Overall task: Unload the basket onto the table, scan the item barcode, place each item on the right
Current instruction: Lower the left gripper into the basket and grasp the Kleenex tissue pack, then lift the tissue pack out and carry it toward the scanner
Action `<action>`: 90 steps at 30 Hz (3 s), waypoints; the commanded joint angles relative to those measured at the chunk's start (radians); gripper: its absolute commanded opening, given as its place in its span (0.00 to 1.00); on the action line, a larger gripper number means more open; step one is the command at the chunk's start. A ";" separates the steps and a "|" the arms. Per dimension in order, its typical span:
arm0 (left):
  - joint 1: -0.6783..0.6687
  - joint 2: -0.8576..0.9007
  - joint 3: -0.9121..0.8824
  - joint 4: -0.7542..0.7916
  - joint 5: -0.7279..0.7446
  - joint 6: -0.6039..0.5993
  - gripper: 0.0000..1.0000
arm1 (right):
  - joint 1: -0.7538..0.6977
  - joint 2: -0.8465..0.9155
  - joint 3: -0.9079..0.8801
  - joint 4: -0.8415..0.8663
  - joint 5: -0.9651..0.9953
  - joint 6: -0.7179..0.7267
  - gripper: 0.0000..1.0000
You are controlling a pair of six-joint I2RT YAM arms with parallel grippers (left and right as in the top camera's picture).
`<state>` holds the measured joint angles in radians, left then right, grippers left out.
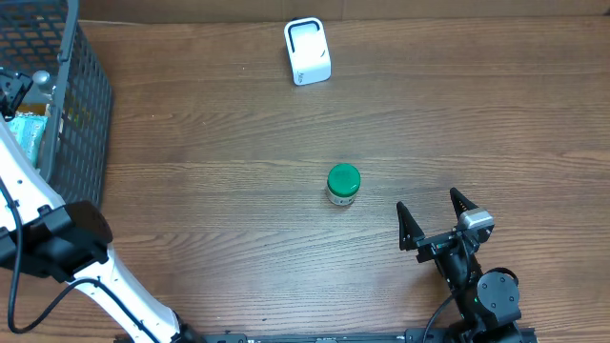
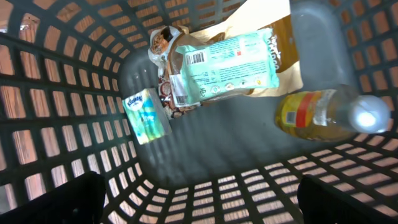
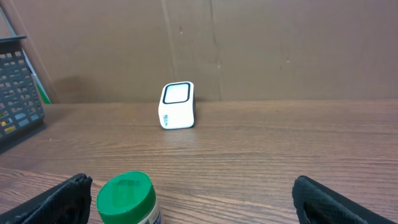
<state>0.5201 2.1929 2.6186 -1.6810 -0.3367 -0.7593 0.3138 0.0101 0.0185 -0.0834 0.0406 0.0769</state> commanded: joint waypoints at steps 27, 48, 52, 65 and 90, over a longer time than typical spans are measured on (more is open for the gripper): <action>0.164 0.093 -0.340 0.095 0.049 0.027 0.84 | -0.006 -0.007 -0.010 0.002 -0.002 -0.006 1.00; 0.180 0.093 -0.618 0.325 0.083 0.049 0.77 | -0.006 -0.007 -0.010 0.002 -0.002 -0.006 1.00; 0.180 0.093 -0.669 0.367 0.083 0.049 0.73 | -0.006 -0.007 -0.010 0.002 -0.002 -0.006 1.00; 0.182 0.087 -0.687 0.380 0.158 0.080 0.08 | -0.006 -0.007 -0.010 0.002 -0.002 -0.006 1.00; 0.165 0.007 0.128 -0.008 0.645 0.337 0.04 | -0.006 -0.007 -0.010 0.002 -0.002 -0.006 1.00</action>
<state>0.7013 2.2799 2.7129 -1.6852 0.1894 -0.4767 0.3138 0.0101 0.0185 -0.0837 0.0406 0.0769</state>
